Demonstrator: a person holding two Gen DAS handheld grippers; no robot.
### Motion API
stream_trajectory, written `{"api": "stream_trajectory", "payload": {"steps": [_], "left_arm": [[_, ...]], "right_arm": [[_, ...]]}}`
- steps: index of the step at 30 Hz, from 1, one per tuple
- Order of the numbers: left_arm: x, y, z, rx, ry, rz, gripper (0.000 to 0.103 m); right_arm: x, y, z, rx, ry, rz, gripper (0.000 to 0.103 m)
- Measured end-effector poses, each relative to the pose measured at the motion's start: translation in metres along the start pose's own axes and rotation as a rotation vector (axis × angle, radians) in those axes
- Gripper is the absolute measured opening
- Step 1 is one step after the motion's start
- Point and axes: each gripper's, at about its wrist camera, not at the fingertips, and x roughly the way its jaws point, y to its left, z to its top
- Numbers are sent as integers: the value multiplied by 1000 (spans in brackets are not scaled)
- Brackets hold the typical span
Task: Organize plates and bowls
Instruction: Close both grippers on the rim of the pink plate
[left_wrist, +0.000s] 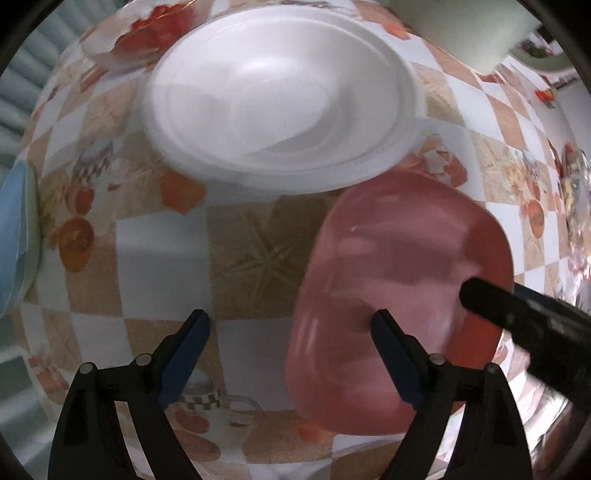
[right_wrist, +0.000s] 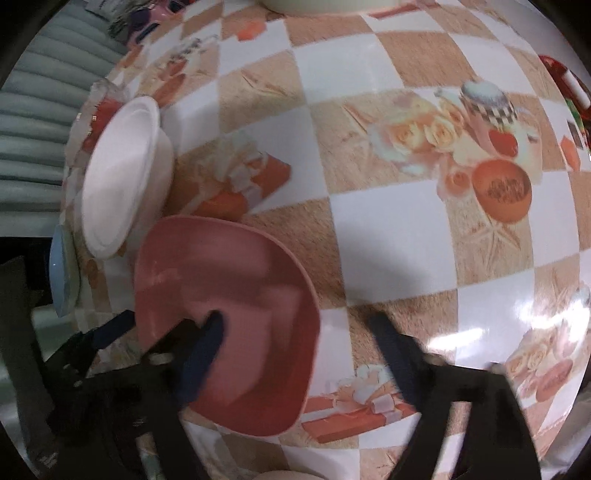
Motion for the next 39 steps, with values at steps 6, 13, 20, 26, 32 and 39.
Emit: {"api": "stream_trajectory", "payload": {"steps": [6, 13, 20, 26, 32, 39], "left_arm": [[-5, -20, -4, 69, -2, -43, 80], [-3, -14, -24, 50, 19, -67, 80], [4, 5, -67, 19, 39, -52, 80], [3, 18, -104, 9, 48, -35, 80], [-4, 21, -128, 8, 47, -19, 80], [-10, 30, -156, -12, 37, -18, 80]], "right_arm": [[8, 1, 7, 34, 32, 107, 38], [11, 9, -10, 19, 50, 133, 38], [17, 14, -33, -23, 95, 145, 38], [23, 23, -54, -46, 140, 150, 38], [25, 25, -71, -66, 173, 150, 41], [20, 31, -81, -91, 182, 156, 40]]}}
